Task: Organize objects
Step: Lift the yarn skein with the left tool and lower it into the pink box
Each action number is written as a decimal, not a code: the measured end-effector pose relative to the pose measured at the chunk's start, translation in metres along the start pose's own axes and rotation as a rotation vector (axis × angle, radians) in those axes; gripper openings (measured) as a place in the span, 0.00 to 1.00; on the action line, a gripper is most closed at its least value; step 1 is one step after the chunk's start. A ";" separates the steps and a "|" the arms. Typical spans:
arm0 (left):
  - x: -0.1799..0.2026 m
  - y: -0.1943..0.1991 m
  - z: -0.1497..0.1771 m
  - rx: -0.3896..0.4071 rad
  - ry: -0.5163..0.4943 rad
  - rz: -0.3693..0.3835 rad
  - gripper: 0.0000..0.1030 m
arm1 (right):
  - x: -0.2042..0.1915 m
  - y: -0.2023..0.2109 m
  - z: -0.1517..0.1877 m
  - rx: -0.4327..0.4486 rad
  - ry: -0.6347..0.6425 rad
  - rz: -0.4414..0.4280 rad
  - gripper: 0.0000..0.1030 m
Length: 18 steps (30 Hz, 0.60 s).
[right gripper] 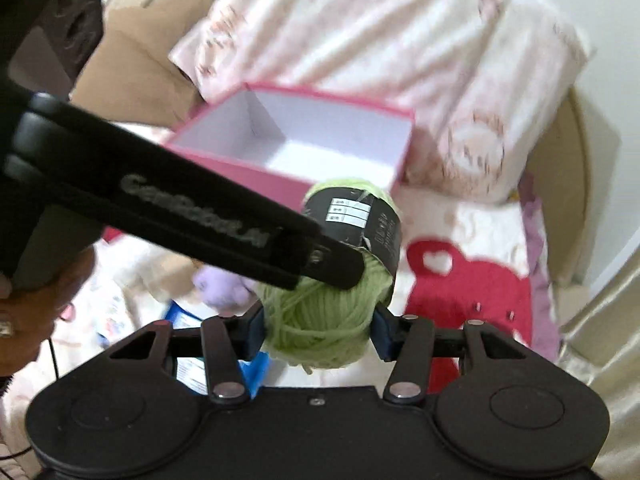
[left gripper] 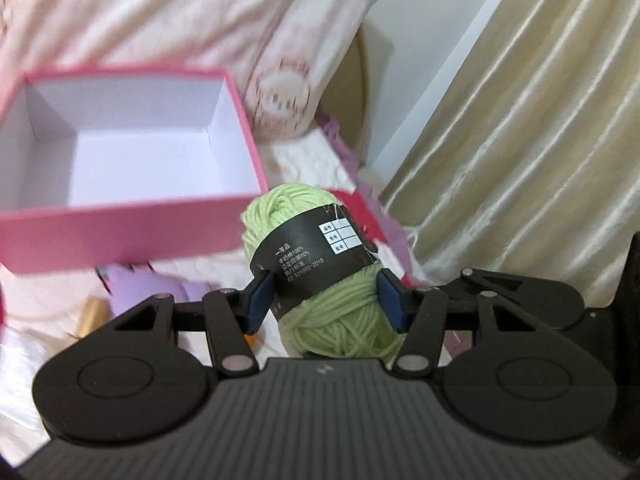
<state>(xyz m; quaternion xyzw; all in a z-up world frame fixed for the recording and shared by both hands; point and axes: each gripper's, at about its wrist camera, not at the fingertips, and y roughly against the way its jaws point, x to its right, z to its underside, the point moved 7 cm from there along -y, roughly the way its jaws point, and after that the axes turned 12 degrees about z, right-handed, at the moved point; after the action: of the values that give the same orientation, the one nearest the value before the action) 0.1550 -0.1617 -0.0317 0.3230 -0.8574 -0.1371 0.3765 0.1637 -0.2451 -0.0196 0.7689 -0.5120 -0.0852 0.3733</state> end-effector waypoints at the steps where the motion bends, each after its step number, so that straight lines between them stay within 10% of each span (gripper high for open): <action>1: 0.004 0.008 -0.004 0.013 -0.011 -0.010 0.53 | -0.002 0.005 -0.005 0.012 0.003 0.004 0.55; 18: -0.041 0.025 -0.113 0.037 -0.043 -0.130 0.54 | 0.002 -0.043 -0.105 0.121 -0.047 -0.088 0.55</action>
<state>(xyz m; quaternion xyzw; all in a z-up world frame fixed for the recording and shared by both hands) 0.2479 -0.1146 0.0344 0.3817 -0.8448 -0.1524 0.3425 0.2495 -0.1871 0.0268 0.8097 -0.4903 -0.0884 0.3101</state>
